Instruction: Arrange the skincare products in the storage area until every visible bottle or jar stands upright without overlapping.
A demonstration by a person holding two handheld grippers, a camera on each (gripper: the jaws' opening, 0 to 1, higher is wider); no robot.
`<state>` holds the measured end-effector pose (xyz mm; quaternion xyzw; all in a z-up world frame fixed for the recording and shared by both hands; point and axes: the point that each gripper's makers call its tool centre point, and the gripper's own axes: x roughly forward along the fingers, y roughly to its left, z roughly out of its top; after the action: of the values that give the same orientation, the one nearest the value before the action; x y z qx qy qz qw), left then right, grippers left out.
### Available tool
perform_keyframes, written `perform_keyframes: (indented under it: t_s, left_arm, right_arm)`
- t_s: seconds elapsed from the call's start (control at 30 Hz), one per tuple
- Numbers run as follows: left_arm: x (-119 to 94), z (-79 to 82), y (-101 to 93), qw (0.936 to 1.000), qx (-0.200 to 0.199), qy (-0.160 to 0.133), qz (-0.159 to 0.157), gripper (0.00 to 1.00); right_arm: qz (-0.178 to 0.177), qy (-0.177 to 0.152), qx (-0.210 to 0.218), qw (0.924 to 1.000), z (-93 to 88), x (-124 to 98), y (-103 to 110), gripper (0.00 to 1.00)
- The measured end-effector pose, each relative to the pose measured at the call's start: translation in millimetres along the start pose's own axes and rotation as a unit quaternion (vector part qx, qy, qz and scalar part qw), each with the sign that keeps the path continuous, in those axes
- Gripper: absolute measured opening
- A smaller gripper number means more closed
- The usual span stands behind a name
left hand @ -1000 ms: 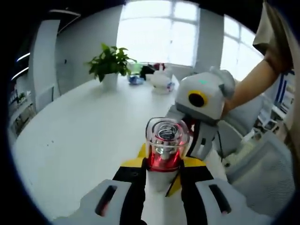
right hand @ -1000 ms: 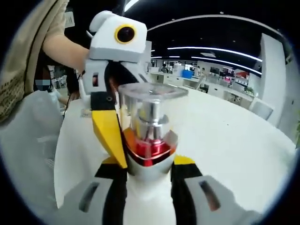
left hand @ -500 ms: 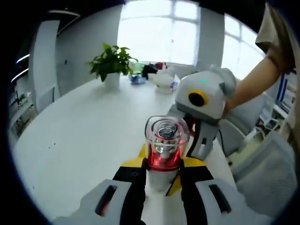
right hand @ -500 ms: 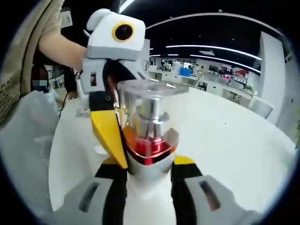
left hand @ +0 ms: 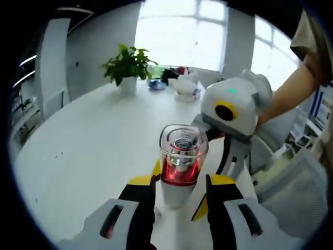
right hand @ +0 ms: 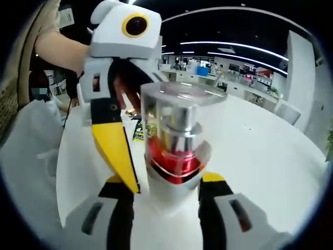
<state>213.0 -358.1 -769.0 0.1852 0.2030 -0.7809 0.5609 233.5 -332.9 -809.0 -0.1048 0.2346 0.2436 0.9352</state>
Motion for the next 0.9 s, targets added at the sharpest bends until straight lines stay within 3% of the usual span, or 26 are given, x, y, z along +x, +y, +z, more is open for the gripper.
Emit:
perform_keyframes:
  t_s: [0.27,0.4,0.5,0.77,0.9]
  left_arm:
    - [-16.8,-4.8,-7.0,0.9993,-0.033,0.000,0.015,0.46]
    - [-29.0,-11.8,-15.4,0.9983,-0.053,0.004,0.024,0.50]
    - [-37.6,-18.5,-21.0,0.9964,-0.078,0.010,0.032,0.55]
    - [-63.5,-33.9,-31.4,0.9903,-0.122,0.005,0.067,0.68]
    - [-79.6,-42.9,-39.6,0.9850,-0.151,-0.002,0.083,0.69]
  right_arm:
    - [-0.019,0.003,0.028,0.9994,-2.9,-12.5,5.7,0.55]
    - [-0.041,0.011,0.074,0.9964,-9.3,-20.7,11.0,0.56]
    - [-0.044,0.024,0.100,0.9937,-17.4,-26.5,19.3,0.63]
    - [-0.071,0.010,0.138,0.9878,-15.7,-44.7,35.1,0.73]
    - [-0.072,-0.014,0.185,0.9799,-4.0,-53.6,44.5,0.81]
